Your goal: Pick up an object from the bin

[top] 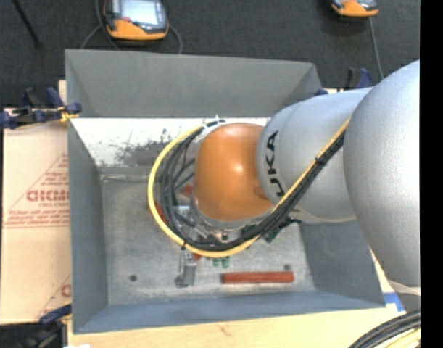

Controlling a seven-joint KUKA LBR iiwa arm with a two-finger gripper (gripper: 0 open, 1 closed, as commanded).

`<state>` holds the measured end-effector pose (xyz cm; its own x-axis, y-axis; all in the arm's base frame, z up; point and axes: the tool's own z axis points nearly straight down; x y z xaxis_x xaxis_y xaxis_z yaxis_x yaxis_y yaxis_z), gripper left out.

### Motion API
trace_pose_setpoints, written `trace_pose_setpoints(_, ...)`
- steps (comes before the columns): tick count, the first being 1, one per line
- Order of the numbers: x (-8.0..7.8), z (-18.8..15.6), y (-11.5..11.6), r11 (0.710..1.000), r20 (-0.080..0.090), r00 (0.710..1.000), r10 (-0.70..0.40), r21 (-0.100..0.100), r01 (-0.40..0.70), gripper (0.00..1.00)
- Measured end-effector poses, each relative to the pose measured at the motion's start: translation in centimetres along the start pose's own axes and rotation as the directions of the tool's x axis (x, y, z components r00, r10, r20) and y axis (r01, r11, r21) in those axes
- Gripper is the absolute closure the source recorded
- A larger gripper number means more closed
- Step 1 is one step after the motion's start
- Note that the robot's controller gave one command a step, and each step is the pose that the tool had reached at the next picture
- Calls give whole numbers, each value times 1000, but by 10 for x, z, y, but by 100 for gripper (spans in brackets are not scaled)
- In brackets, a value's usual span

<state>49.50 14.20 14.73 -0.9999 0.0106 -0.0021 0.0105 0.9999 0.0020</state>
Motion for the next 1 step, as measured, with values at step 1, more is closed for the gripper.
trace_pose_setpoints(1, -45, 0, -34, 987, 4, 987, 160, 1, -160, 0)
